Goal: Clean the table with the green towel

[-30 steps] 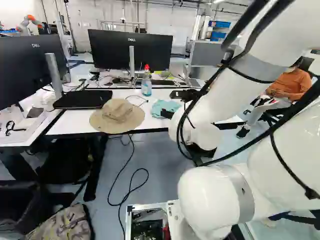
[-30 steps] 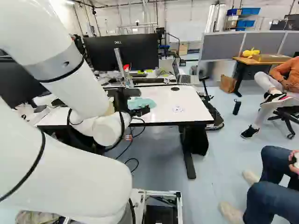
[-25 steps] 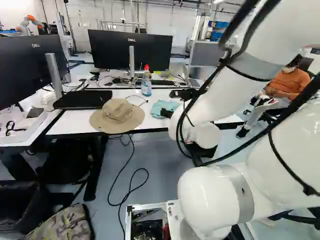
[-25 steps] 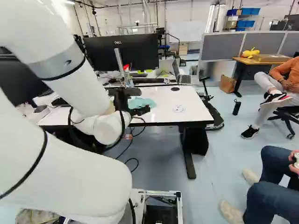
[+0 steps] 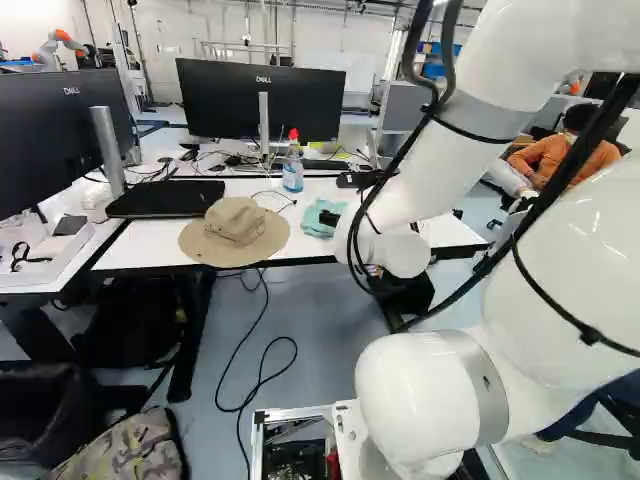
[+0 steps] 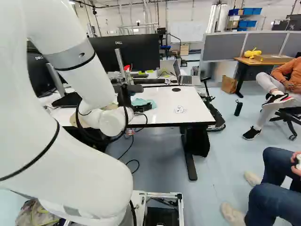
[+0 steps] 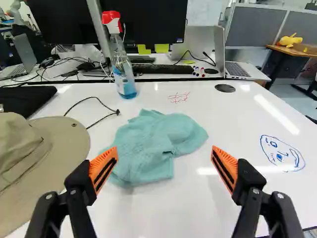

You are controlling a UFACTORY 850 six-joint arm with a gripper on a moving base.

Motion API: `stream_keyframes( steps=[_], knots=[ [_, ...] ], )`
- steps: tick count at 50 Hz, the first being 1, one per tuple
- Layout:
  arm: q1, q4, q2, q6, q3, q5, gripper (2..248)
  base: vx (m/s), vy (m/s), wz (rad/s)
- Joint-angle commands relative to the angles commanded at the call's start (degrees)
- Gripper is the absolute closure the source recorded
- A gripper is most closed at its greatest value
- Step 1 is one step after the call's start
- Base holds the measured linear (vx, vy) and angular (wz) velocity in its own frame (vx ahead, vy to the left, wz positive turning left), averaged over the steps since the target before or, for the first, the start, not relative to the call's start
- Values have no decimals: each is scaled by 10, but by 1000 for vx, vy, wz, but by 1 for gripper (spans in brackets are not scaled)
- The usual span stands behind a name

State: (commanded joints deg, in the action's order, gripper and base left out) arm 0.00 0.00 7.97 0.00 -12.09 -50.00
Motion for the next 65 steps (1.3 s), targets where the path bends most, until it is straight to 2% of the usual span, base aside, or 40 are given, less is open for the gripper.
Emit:
stream_keyframes(
  steps=[23, 47, 65],
  knots=[
    [0, 0, -66, 0, -64, 13, 3, 0, 0, 0],
    [1, 0, -134, 0, -134, 61, 3, 0, 0, 0],
    [18, 0, -165, 0, -169, 107, 3, 0, 0, 0]
  ],
)
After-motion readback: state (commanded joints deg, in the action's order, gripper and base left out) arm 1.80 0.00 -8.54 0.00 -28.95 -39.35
